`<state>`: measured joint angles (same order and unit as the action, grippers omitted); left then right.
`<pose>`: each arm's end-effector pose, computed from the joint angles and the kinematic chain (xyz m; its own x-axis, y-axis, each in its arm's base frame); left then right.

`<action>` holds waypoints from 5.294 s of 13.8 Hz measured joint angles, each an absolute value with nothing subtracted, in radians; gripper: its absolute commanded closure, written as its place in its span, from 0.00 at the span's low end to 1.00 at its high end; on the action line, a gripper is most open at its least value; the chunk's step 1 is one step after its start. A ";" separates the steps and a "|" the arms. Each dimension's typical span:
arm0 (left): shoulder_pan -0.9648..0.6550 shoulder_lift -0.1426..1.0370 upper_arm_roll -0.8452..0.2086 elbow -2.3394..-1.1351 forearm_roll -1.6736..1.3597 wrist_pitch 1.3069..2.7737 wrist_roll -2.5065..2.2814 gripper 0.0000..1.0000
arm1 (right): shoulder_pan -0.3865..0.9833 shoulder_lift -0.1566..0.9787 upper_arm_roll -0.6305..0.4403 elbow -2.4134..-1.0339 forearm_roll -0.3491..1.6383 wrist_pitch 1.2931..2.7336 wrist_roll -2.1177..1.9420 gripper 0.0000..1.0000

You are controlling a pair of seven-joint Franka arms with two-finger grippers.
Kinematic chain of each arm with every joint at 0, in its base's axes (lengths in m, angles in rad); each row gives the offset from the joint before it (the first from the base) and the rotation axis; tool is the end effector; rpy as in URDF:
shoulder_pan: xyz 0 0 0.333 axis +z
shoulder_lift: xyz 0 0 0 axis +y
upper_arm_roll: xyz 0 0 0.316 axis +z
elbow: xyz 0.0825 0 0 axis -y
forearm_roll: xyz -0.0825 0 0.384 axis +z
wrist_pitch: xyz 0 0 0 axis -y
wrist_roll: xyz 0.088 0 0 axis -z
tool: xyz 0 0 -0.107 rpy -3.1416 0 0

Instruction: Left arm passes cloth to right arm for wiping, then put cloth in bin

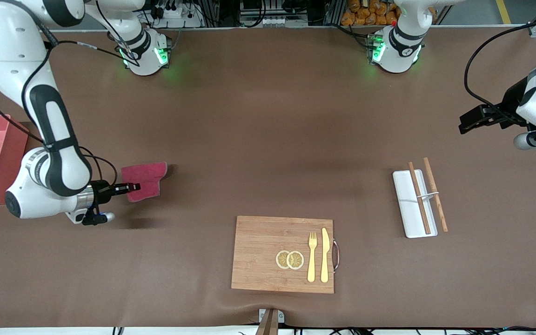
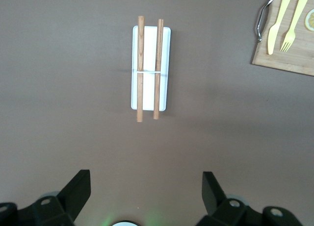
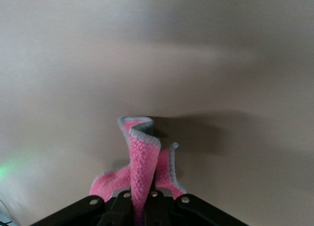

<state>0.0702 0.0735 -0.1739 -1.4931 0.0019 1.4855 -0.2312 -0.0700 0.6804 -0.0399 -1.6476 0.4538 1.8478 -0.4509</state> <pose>0.5652 -0.0548 0.6130 0.9886 0.1271 -0.0803 0.1269 -0.9919 -0.0078 0.6327 -0.0329 0.1926 0.9357 0.1828 -0.3017 0.0187 -0.8798 -0.4750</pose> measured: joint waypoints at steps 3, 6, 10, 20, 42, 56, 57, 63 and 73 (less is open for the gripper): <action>0.070 0.071 -0.168 -1.497 0.002 1.486 -0.228 0.00 | -0.189 0.681 -0.049 -1.639 0.311 1.846 -0.584 1.00; 0.068 0.061 -0.169 -1.497 0.001 1.486 -0.228 0.00 | -0.316 0.680 -0.052 -1.622 0.176 1.846 -0.692 1.00; 0.067 0.048 -0.169 -1.501 -0.011 1.485 -0.228 0.00 | -0.389 0.663 -0.052 -1.553 0.012 1.842 -0.779 1.00; 0.080 0.027 -0.162 -1.502 -0.011 1.485 -0.228 0.00 | -0.403 0.451 -0.032 -1.516 -0.298 1.745 -0.790 1.00; 0.081 0.027 -0.162 -1.505 -0.011 1.485 -0.228 0.00 | -0.011 0.671 -0.009 -1.579 0.213 1.853 -0.229 1.00; 0.081 0.025 -0.161 -1.507 -0.011 1.485 -0.228 0.00 | 0.154 0.337 -0.071 -1.523 0.228 1.593 0.162 1.00; 0.081 0.025 -0.161 -1.507 -0.011 1.485 -0.228 0.00 | 0.132 0.310 -0.077 -1.523 0.197 1.547 0.148 1.00; 0.081 0.025 -0.161 -1.507 -0.011 1.485 -0.228 0.00 | -0.099 0.268 -0.088 -1.524 0.044 1.419 -0.140 1.00; 0.080 0.024 -0.166 -1.507 -0.011 1.485 -0.228 0.00 | -0.483 0.377 -0.091 -1.525 -0.320 1.692 -0.585 1.00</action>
